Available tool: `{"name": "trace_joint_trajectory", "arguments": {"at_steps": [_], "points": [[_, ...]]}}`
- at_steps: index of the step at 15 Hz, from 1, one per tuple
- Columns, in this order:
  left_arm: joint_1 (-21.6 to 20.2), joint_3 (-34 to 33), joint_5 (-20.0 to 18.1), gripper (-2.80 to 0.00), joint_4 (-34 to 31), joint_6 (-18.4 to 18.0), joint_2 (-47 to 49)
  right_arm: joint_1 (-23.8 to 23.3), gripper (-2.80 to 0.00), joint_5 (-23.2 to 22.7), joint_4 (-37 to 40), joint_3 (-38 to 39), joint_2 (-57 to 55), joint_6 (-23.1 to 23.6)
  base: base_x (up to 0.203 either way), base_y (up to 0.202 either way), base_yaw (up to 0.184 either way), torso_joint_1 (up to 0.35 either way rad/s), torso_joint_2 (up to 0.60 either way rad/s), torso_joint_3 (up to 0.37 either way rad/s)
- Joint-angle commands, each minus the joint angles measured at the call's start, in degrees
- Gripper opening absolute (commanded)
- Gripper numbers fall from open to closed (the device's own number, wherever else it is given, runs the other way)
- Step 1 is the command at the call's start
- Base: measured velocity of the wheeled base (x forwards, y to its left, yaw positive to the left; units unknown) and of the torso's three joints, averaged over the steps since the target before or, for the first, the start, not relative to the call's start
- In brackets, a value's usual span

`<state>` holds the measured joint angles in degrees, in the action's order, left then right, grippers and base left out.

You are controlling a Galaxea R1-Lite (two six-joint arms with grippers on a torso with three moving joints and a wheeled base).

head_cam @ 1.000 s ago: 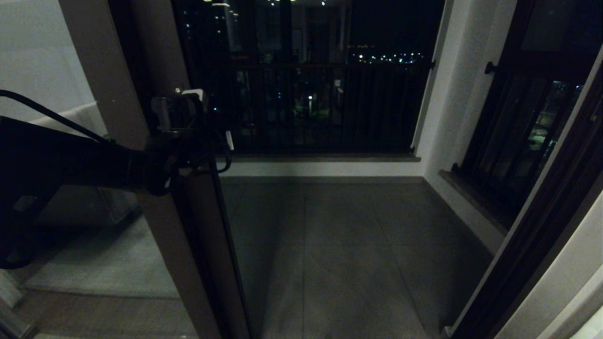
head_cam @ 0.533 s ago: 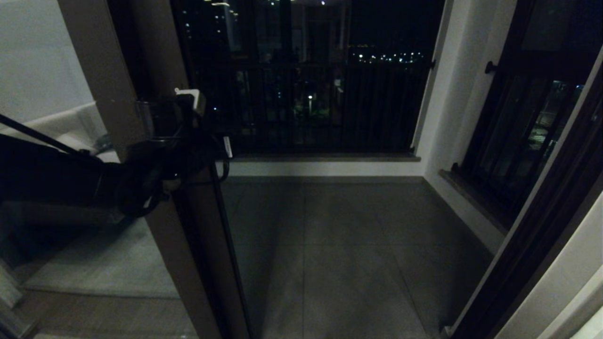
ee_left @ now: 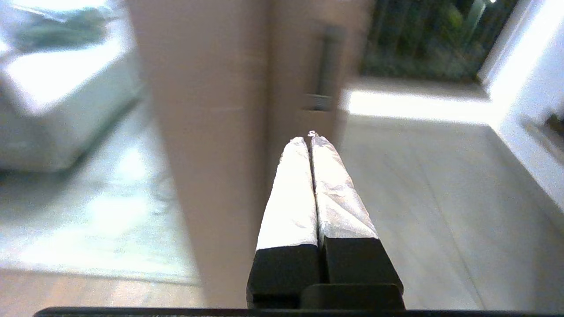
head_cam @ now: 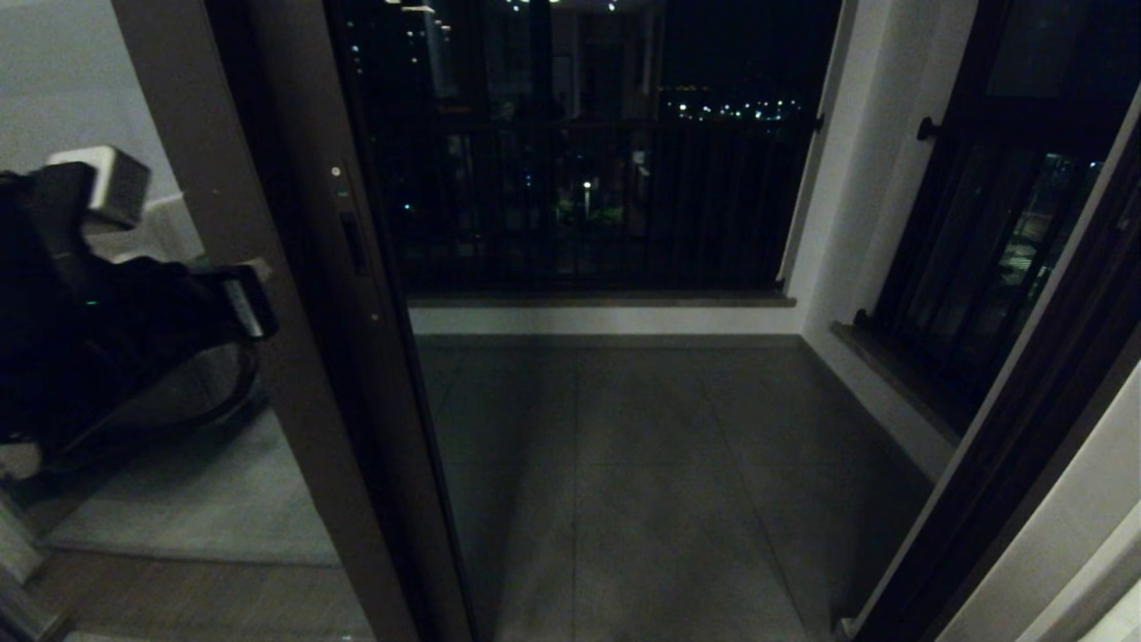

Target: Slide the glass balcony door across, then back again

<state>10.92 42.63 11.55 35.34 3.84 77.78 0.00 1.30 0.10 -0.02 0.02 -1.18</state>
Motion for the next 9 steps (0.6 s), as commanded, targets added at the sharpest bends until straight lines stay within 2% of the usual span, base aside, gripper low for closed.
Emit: {"name": "trace_joint_trajectory", "arguments": {"at_steps": [1, 3, 7, 9], "points": [[-3.38, -4.79, 0.03, -2.8, -3.48, 0.01, -17.58, 0.0, -2.8, 0.02, -0.01, -0.06, -0.02, -0.05, 0.0, 0.0, 0.0, 0.0, 0.0, 0.0], [-4.61, -6.49, -0.88, -2.8, -11.53, -0.1, -30.55, 0.0, -2.8, 0.02, -0.01, -0.04, -0.02, -0.01, 0.0, 0.0, 0.0, 0.0, 0.0, 0.0], [-5.86, -7.46, -6.26, -2.8, -37.44, -4.38, -55.17, 0.0, -2.8, 0.02, -0.01, 0.0, -0.02, -0.02, 0.0, 0.0, 0.0, 0.0, 0.0, 0.0], [-7.15, -9.45, -2.93, -2.8, -46.48, -6.7, -61.64, 0.0, -2.8, 0.02, 0.0, -0.05, -0.02, -0.05, 0.0, 0.0, 0.0, 0.0, 0.0, 0.0]]}}
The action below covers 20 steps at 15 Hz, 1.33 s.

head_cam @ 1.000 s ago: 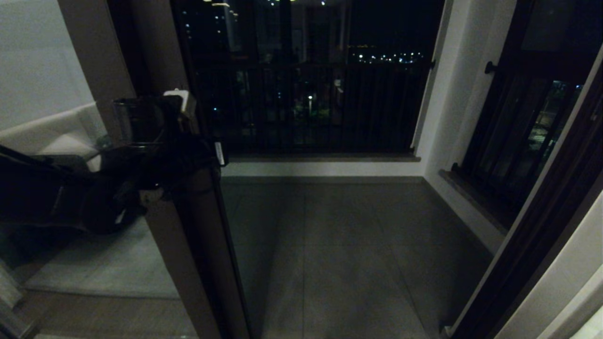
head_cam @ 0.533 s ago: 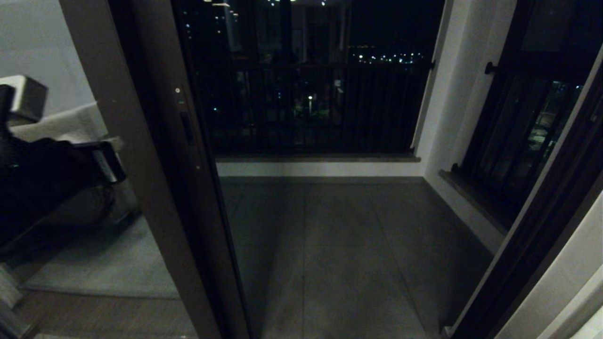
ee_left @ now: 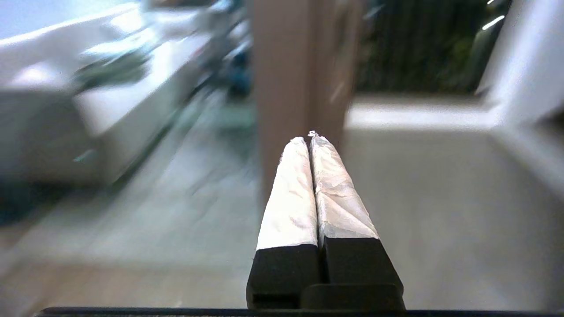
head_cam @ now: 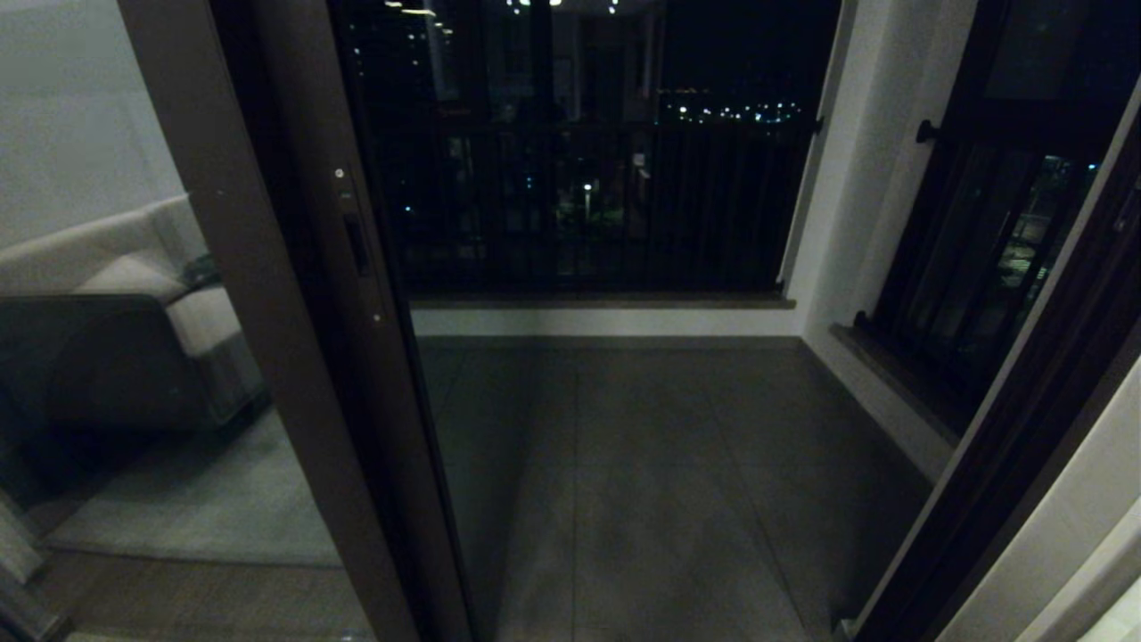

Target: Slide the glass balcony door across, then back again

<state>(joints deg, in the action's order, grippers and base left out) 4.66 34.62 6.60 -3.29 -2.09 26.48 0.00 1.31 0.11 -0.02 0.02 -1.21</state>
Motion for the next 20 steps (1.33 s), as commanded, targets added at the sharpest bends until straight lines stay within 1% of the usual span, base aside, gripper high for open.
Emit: {"name": "trace_joint_trajectory", "arguments": {"at_steps": [1, 2, 3, 4, 5, 7, 8, 9, 10, 11, 15, 17, 20], "points": [[-2.01, -3.15, 5.21, -2.8, -8.97, -1.41, -12.59, 0.0, -2.8, 0.01, -0.02, 0.02, -0.02, -0.02, 0.0, 0.0, 0.0, 0.0, 0.0, 0.0], [-2.95, -5.02, 5.93, -2.8, -9.52, -2.17, -14.46, 0.0, -2.8, 0.01, 0.03, -0.02, -0.02, 0.02, 0.0, 0.0, 0.0, 0.0, 0.0, 0.0], [-4.12, -7.62, 6.18, -2.8, -9.62, -4.05, -16.53, 0.0, -2.8, 0.01, -0.02, 0.02, -0.02, -0.01, 0.0, 0.0, 0.0, 0.0, 0.0, 0.0], [-4.64, -10.66, 5.85, -2.8, -9.63, -5.23, -19.06, 0.0, -2.8, 0.01, -0.02, 0.02, -0.02, -0.02, 0.0, 0.0, 0.0, 0.0, 0.0, 0.0], [-4.66, -14.22, 3.48, -2.8, -9.66, -5.63, -21.5, 0.0, -2.8, 0.01, -0.02, 0.02, -0.02, -0.02, 0.0, 0.0, 0.0, 0.0, 0.0, 0.0], [-4.66, -21.91, -4.51, -2.8, -9.67, -5.84, -26.06, 0.0, -2.8, 0.01, -0.02, -0.01, -0.02, -0.02, 0.0, 0.0, 0.0, 0.0, 0.0, 0.0], [-4.66, -25.86, -6.66, -2.8, -9.54, -5.93, -26.56, 0.0, -2.8, 0.01, -0.02, 0.02, -0.02, -0.02, 0.0, 0.0, 0.0, 0.0, 0.0, 0.0], [-4.65, -29.3, -7.78, -2.8, -8.79, -5.77, -26.56, 0.0, -2.8, 0.01, -0.02, 0.0, -0.02, -0.02, 0.0, 0.0, 0.0, 0.0, 0.0, 0.0], [-4.6, -31.34, -8.54, -2.8, -6.72, -3.34, -26.56, 0.0, -2.8, 0.01, -0.01, 0.02, -0.02, -0.02, 0.0, 0.0, 0.0, 0.0, 0.0, 0.0], [-4.58, -31.94, -8.69, -2.8, -4.53, -0.88, -26.56, -0.04, -2.8, 0.01, 0.01, 0.0, -0.02, 0.02, 0.0, 0.0, 0.0, 0.0, 0.0, 0.0], [-4.65, -31.98, -8.21, -2.8, -4.36, -0.29, -26.56, 0.0, -2.8, 0.01, -0.02, 0.02, -0.02, 0.06, 0.0, 0.0, 0.0, 0.0, 0.0, 0.0], [-4.6, -31.98, -6.6, -2.8, -4.36, 1.47, -26.56, 0.0, -2.8, -0.08, -0.02, -0.06, -0.02, 0.06, 0.0, 0.0, 0.0, 0.0, 0.0, 0.0], [-4.57, -31.99, -6.43, -2.8, -4.36, 1.65, -26.56, 0.0, -2.8, 0.01, -0.02, -0.06, -0.02, 0.06, 0.0, 0.0, 0.0, 0.0, 0.0, 0.0]]}}
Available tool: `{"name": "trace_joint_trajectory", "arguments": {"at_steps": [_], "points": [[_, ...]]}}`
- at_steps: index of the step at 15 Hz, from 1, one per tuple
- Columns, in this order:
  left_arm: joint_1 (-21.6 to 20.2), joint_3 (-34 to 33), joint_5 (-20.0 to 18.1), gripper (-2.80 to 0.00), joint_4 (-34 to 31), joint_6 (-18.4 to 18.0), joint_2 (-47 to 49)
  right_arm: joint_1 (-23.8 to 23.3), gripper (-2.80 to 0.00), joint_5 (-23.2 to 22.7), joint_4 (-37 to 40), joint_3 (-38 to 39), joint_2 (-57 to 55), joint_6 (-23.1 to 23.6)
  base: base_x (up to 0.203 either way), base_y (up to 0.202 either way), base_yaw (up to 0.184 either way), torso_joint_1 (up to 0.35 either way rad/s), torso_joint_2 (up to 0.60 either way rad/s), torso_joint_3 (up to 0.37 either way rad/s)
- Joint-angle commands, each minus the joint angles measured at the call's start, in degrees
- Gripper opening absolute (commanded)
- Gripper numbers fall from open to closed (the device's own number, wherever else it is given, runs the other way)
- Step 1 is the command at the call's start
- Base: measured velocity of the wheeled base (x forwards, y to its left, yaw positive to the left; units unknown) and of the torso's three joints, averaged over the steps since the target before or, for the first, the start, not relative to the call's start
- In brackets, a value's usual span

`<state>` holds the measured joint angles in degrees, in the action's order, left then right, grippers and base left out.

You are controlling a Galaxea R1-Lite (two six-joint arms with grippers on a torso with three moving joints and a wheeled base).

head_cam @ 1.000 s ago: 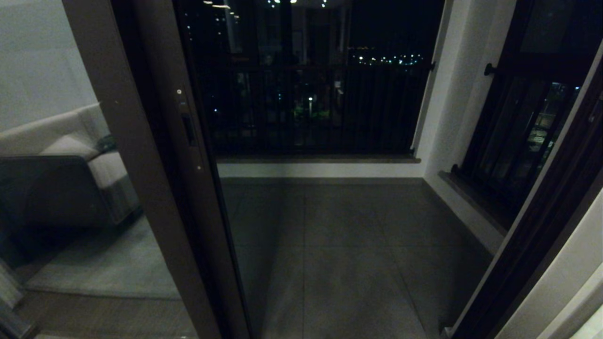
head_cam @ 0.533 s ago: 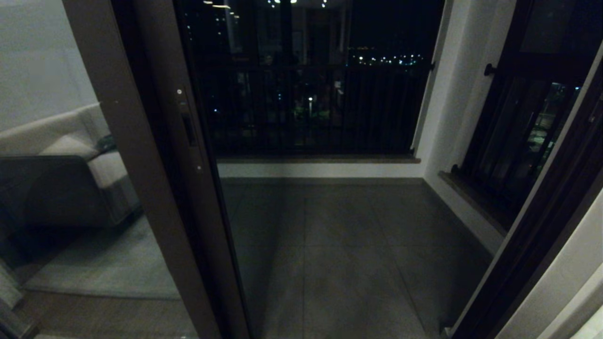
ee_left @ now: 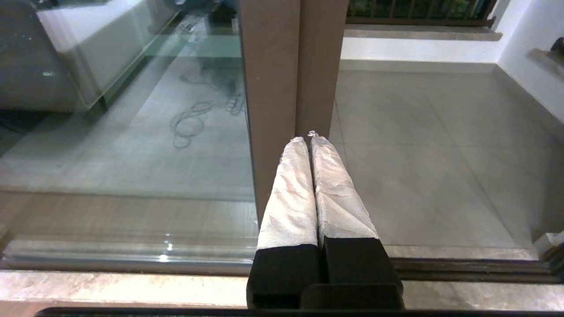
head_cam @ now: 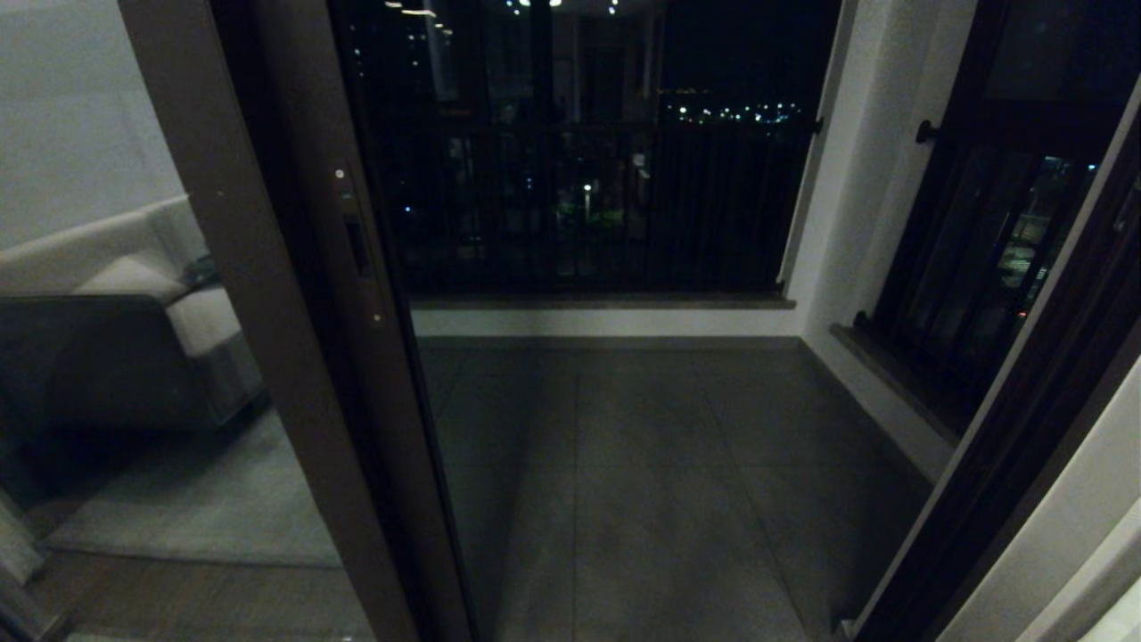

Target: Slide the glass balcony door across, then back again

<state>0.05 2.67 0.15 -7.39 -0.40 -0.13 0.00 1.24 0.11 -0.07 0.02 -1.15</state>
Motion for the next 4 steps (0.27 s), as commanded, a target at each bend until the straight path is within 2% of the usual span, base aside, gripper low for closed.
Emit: {"name": "trace_joint_trajectory", "arguments": {"at_steps": [1, 4], "points": [[-0.05, -0.03, 0.03, -2.8, -0.26, 0.0, 0.05, 0.0, -2.8, 0.08, -0.02, 0.07, -0.02, -0.07, 0.0, 0.0, 0.0, 0.0, 0.0, 0.0], [-0.05, -0.03, 0.03, -2.8, -0.26, -0.02, 0.05, 0.0, -2.8, 0.08, -0.02, -0.01, -0.02, 0.0, 0.0, 0.0, 0.0, 0.0, 0.0, 0.0]]}}
